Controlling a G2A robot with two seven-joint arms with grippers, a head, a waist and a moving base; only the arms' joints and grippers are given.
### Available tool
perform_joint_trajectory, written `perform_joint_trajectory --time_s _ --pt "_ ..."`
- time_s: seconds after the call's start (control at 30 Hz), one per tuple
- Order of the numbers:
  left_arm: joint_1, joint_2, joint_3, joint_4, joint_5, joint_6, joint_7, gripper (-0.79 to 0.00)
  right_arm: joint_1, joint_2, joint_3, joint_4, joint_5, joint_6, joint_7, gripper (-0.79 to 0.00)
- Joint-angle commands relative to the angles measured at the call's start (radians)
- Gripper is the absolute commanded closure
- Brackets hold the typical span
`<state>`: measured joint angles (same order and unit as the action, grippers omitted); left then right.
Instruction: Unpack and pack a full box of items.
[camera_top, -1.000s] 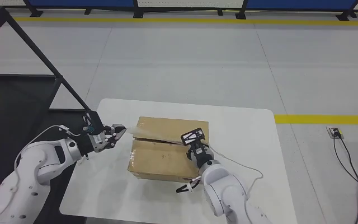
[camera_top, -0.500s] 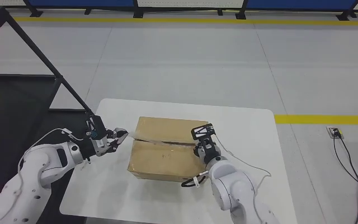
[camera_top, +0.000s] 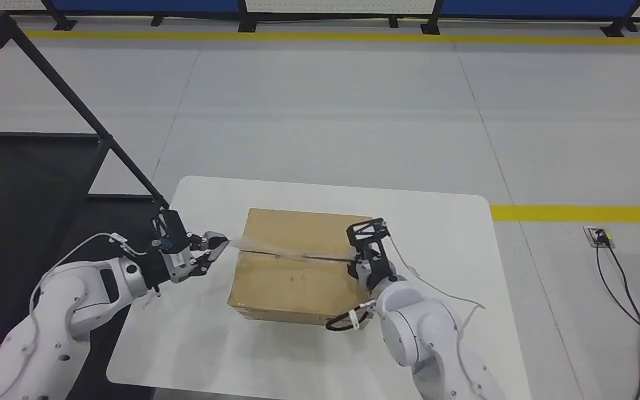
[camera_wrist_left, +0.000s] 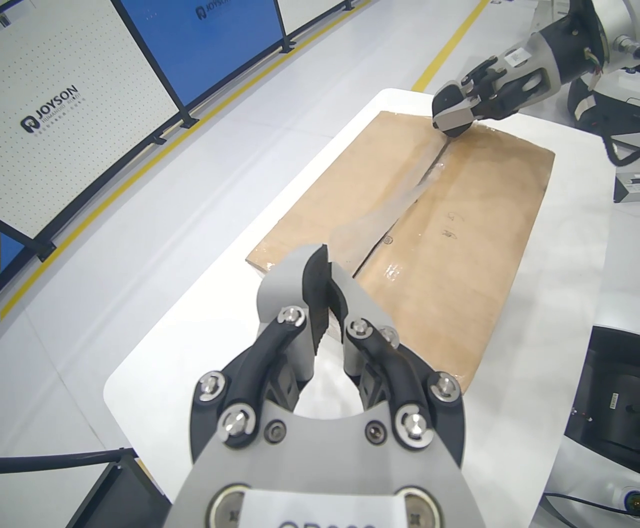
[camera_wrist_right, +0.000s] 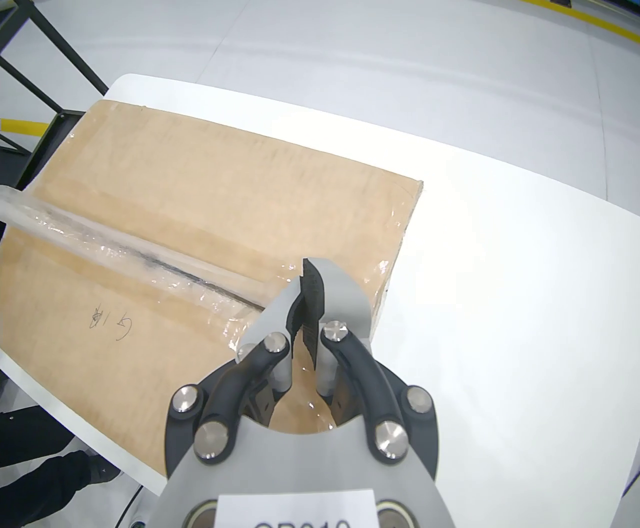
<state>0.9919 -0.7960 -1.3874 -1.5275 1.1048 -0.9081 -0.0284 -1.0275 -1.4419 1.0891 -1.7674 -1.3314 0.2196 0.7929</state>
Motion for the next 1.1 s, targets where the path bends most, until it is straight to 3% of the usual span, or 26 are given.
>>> perform_joint_trajectory --time_s 0.0,0.37,0.67,0.93,1.07 --pt "0.008 0.001 -0.009 -0.004 -0.001 0.006 0.008 -0.785 0.002 -0.001 0.006 0.003 0.018 -0.001 0.002 0.0" --pt "0.057 0.005 -0.073 -0.018 -0.033 0.036 0.035 -0.785 0.019 -0.008 0.021 0.024 0.066 -0.004 0.009 0.0" --pt "0.112 0.009 -0.148 -0.047 -0.218 0.046 0.025 -0.785 -0.008 -0.008 0.027 -0.002 0.06 -0.02 -0.015 0.0" --pt "0.145 0.017 -0.107 -0.126 -0.386 -0.014 -0.219 -0.785 -0.011 -0.011 0.032 0.0 0.068 -0.023 -0.024 0.0" --pt "0.118 0.02 -0.082 -0.116 -0.331 0.035 -0.337 -0.785 -0.008 -0.012 0.032 0.002 0.072 -0.025 -0.028 0.0"
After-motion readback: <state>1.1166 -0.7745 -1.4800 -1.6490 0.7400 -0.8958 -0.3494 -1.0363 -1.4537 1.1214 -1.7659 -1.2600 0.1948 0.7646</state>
